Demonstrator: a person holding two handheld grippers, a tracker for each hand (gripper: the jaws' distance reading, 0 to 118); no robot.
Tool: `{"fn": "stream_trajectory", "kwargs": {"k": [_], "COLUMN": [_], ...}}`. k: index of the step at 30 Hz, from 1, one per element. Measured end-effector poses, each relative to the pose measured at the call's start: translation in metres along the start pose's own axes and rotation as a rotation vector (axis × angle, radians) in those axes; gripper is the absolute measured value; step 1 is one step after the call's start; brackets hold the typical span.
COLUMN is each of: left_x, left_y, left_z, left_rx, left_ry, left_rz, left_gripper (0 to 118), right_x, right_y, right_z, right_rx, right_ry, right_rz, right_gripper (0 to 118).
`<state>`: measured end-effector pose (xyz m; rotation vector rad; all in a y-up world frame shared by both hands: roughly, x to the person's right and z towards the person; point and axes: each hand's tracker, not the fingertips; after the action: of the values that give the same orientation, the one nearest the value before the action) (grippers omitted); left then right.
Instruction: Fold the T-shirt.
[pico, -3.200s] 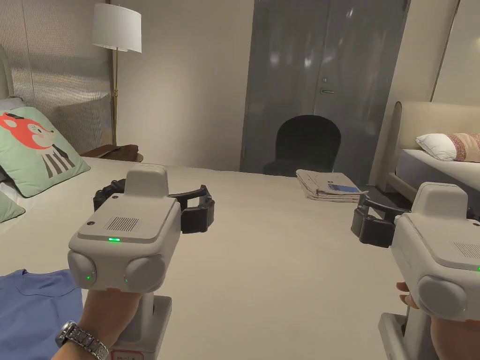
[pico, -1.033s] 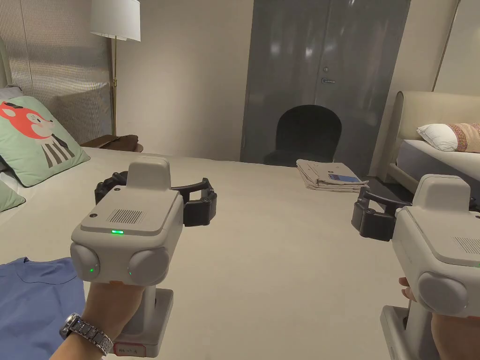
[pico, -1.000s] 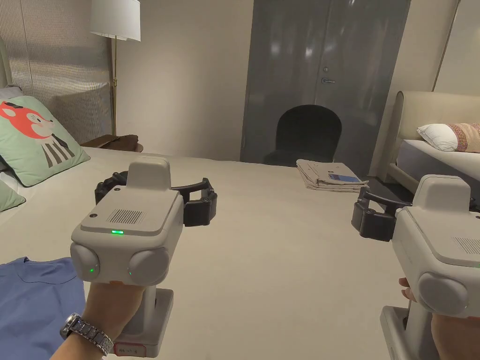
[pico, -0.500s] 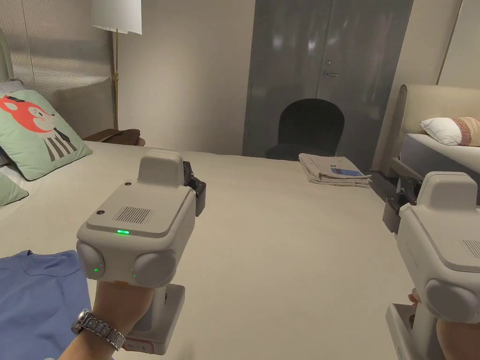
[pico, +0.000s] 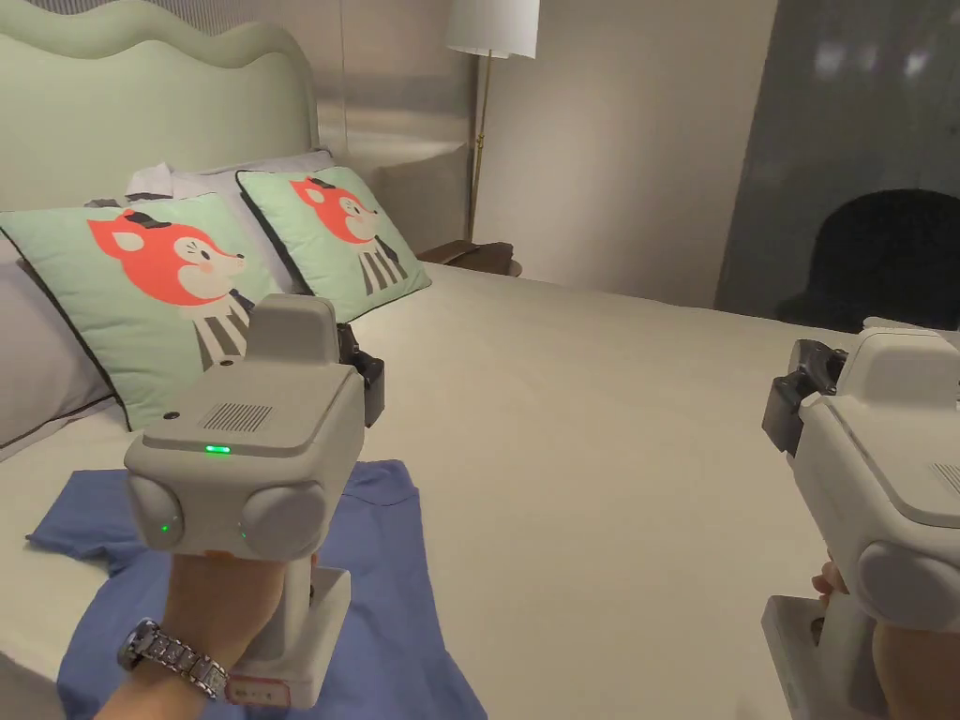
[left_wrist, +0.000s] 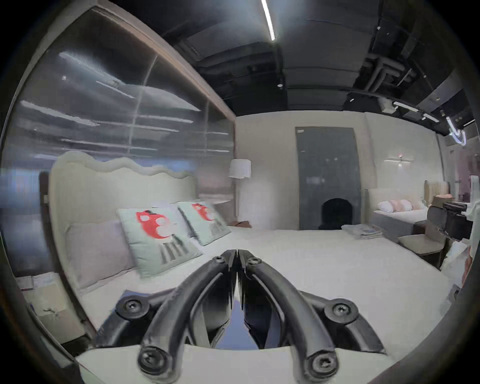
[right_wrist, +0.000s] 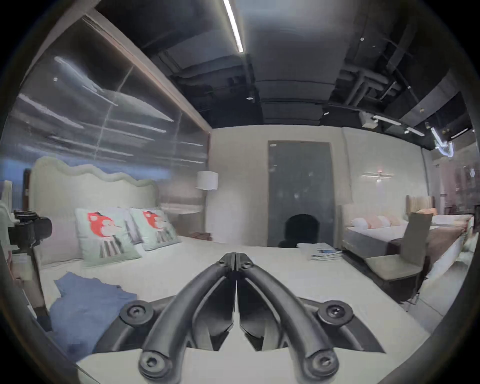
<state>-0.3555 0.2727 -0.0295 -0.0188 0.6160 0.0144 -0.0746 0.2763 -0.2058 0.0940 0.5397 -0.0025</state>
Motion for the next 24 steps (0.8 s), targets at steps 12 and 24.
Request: {"fn": "stream_trajectory", "kwargs": {"k": [12,24], "left_x": [-0.021,0.005], "left_y": [-0.069,-0.179], "left_z": [-0.047,-0.115], "left_rx": [-0.249,-0.795], "left_ry": [0.006,-0.084], "left_rz": [0.015,0.066], "left_gripper": [1,111], "right_x": [-0.032,-0.026], "right_y": [-0.058,-0.114], "right_z": [-0.056,-0.071], "right_rx": [-0.146,-0.287], "right_ry": [0.061,0.073], "right_rz": [0.018,0.112], "right_gripper": [0,0]}}
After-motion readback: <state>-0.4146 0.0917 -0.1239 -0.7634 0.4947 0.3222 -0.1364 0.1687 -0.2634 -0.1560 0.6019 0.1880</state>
